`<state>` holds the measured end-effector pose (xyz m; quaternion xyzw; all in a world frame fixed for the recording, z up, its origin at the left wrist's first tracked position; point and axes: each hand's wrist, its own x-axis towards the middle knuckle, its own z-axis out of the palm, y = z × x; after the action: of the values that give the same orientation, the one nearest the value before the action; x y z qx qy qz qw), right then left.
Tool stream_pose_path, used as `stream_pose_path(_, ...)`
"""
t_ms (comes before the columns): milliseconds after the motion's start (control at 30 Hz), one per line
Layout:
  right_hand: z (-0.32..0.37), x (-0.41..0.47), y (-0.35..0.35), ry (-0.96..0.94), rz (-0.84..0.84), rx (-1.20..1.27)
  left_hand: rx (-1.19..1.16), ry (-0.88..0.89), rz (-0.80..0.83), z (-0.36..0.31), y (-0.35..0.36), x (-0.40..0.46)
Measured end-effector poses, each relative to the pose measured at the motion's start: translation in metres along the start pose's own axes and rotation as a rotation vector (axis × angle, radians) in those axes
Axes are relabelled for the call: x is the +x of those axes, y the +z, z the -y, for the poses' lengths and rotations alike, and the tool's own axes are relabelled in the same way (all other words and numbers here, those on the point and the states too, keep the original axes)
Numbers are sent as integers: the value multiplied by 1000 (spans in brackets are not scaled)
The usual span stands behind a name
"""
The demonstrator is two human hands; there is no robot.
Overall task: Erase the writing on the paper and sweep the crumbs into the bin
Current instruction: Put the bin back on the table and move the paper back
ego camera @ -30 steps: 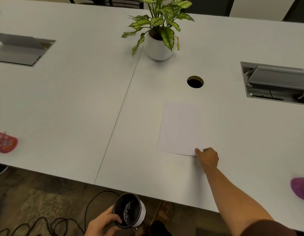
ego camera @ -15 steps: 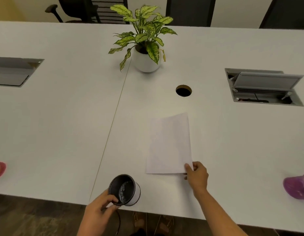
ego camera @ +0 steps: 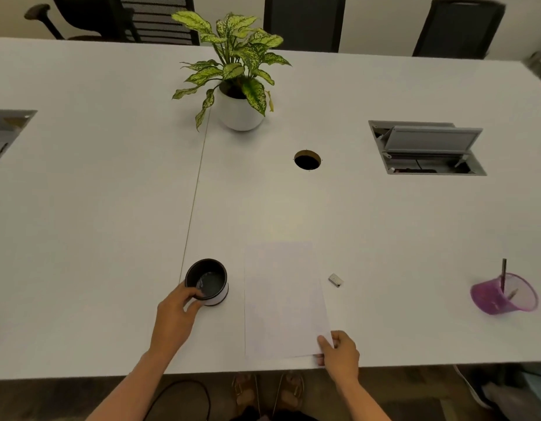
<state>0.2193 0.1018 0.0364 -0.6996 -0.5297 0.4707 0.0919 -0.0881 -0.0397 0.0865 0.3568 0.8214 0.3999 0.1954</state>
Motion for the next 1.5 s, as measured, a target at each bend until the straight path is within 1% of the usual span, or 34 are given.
stream_pose_path(233, 2, -4, 5, 2, -38, -81, -9, -33, 40, 23, 11, 12)
stream_pose_path(400, -4, -5, 9, 0, -40, -191, -24, -40, 42, 25, 15, 18)
stream_pose_path(567, -11, -8, 9, -17, -48, -250, 4, -26, 47, 27, 17, 16)
stream_pose_path(633, -12, -10, 7, -21, -62, -278, 6, -70, 55, 26, 18, 12)
stream_pose_path(700, -12, -11, 4, -41, -102, -299, 5, -109, 23, 24, 18, 4)
stream_pose_path(800, -14, -10, 2, -167, -124, -365, 14, -149, -66, 15, 22, -20)
stream_pose_path(867, -15, -5, 1, -316, -111, -455, 37, -189, -124, 8, 30, -42)
stream_pose_path(933, -14, 0, 1, -466, -93, -561, 110, -148, -138, 5, 42, -65)
stream_pose_path(967, -13, 2, 1, -528, -86, -606, 167, -89, -109, 4, 49, -75)
stream_pose_path(1033, -11, 6, 1, -624, -80, -683, 265, 22, 23, 3, 64, -91)
stream_pose_path(1100, -6, 10, 2, -673, -66, -740, 324, 60, 151, 5, 78, -96)
stream_pose_path(1200, 2, 16, 4, -681, -41, -803, 431, 37, 246, 1, 97, -91)
stream_pose_path(1300, 7, 18, 9, -658, 21, -823, 550, 46, 331, -1, 107, -82)
stream_pose_path(1400, 3, 19, 11, -673, 79, -863, 581, 38, 414, -2, 112, -76)
stream_pose_path(1500, 2, 16, 12, -674, 91, -881, 586, -9, 463, -5, 116, -75)
